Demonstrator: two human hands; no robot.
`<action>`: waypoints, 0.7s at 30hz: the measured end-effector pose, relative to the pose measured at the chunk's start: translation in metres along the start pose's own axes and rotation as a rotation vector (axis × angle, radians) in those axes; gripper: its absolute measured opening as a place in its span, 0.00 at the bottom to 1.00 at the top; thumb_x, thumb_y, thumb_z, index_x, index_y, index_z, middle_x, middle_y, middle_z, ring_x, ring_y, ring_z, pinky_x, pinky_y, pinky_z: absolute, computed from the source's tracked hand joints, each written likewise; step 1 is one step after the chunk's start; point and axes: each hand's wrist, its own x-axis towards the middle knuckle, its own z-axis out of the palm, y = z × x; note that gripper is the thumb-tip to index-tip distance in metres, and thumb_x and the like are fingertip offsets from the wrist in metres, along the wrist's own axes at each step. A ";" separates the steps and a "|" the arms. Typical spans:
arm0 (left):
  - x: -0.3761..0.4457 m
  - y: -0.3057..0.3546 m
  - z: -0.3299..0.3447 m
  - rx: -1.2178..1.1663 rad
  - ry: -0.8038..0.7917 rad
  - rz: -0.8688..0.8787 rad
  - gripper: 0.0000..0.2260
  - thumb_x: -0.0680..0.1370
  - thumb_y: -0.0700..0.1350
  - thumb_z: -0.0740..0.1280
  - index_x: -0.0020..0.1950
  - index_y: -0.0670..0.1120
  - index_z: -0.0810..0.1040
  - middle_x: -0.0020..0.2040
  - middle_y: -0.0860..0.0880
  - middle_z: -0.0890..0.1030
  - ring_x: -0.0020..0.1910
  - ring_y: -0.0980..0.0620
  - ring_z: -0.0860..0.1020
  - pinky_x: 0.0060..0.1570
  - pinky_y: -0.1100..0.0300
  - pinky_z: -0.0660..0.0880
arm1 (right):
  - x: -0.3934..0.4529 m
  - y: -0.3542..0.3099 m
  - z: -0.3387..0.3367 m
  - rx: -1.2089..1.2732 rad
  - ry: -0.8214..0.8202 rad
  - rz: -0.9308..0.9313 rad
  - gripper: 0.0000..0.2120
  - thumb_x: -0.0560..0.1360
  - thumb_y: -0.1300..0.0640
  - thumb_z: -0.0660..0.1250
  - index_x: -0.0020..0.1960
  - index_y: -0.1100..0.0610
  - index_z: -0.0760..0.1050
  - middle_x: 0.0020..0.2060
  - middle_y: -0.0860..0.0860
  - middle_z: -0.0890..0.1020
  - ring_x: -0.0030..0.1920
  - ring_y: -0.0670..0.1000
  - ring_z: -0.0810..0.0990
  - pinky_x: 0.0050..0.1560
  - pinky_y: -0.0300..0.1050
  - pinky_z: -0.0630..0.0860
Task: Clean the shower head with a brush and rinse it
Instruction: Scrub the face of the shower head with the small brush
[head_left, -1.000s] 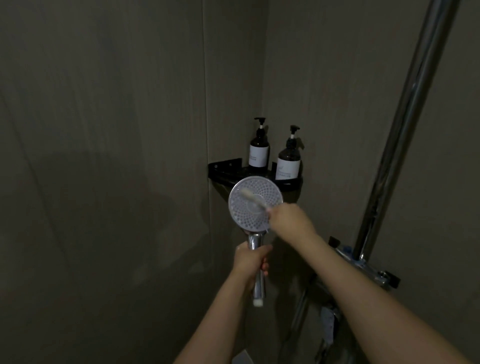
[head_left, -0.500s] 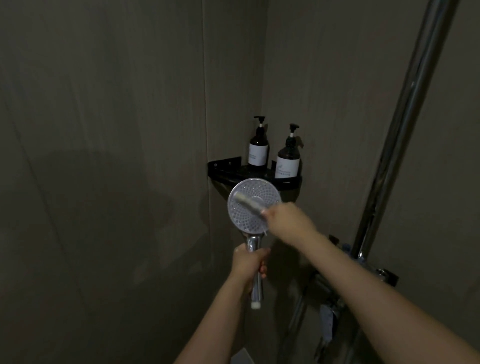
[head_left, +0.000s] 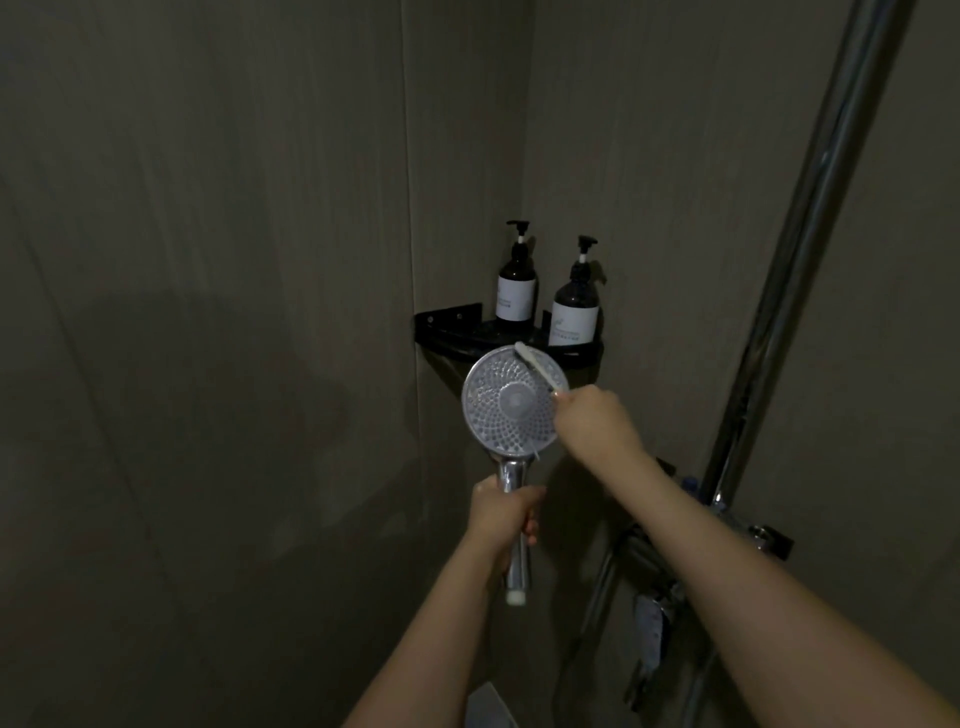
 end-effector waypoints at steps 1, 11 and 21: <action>0.000 0.001 0.000 -0.003 0.005 0.003 0.13 0.73 0.31 0.65 0.33 0.44 0.65 0.18 0.50 0.66 0.15 0.56 0.63 0.17 0.67 0.61 | -0.003 -0.001 0.000 0.007 0.013 -0.037 0.17 0.80 0.53 0.54 0.46 0.62 0.77 0.35 0.54 0.77 0.39 0.55 0.76 0.32 0.41 0.68; -0.003 0.005 -0.005 -0.002 -0.014 0.007 0.13 0.73 0.32 0.65 0.34 0.45 0.65 0.19 0.51 0.67 0.16 0.55 0.64 0.18 0.66 0.62 | -0.007 0.001 -0.028 0.015 0.056 -0.087 0.18 0.81 0.55 0.54 0.56 0.65 0.77 0.48 0.62 0.81 0.47 0.58 0.80 0.39 0.43 0.69; -0.005 0.006 -0.003 0.006 -0.010 0.014 0.14 0.73 0.32 0.65 0.33 0.45 0.66 0.18 0.51 0.67 0.16 0.55 0.64 0.18 0.66 0.62 | -0.013 -0.001 -0.030 -0.019 0.020 -0.138 0.17 0.81 0.55 0.54 0.53 0.64 0.78 0.49 0.62 0.81 0.45 0.58 0.78 0.41 0.45 0.71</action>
